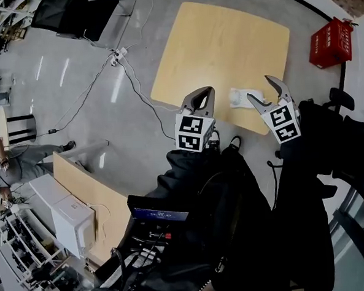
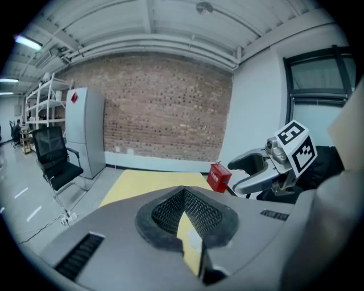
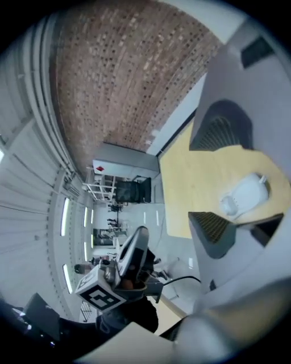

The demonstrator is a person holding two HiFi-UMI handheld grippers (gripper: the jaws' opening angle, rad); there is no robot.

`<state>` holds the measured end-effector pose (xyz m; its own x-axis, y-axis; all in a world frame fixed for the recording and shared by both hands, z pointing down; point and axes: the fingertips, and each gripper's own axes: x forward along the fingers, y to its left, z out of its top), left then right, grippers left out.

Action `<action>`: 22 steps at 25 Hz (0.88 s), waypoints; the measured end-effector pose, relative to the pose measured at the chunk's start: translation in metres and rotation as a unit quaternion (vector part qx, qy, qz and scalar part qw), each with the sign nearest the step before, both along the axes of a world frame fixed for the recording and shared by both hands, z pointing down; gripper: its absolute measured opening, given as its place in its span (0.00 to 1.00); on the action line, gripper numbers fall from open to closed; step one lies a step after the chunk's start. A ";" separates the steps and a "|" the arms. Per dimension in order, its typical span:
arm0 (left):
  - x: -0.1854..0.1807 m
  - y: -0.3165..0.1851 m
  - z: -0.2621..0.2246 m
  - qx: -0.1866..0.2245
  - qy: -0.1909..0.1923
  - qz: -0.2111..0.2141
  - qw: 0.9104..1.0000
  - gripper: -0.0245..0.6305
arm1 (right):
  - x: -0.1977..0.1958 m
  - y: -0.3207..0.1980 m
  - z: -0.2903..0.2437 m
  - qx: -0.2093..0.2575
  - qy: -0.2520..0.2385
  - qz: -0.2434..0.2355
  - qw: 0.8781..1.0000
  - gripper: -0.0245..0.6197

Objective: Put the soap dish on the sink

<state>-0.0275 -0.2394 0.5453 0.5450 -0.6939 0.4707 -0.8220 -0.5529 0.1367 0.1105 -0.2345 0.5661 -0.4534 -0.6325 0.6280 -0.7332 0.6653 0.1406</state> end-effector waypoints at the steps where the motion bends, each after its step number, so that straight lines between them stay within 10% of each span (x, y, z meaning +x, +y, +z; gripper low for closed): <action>1: 0.004 -0.003 -0.013 0.013 0.005 0.002 1.000 0.04 | 0.004 0.002 -0.015 0.016 -0.012 0.018 1.000 0.57; 12: 0.043 -0.016 -0.121 0.121 0.046 0.029 0.991 0.04 | 0.054 0.020 -0.139 0.170 -0.079 0.157 0.970 0.16; 22: 0.065 -0.021 -0.166 0.174 0.056 0.038 0.982 0.04 | 0.080 0.034 -0.219 0.254 -0.136 0.224 0.931 0.05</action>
<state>0.0376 -0.2600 0.3791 0.6357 -0.7580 0.1460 -0.7677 -0.6407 0.0164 0.1909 -0.2005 0.3472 -0.1711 -0.9805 0.0966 -0.9754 0.1824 0.1234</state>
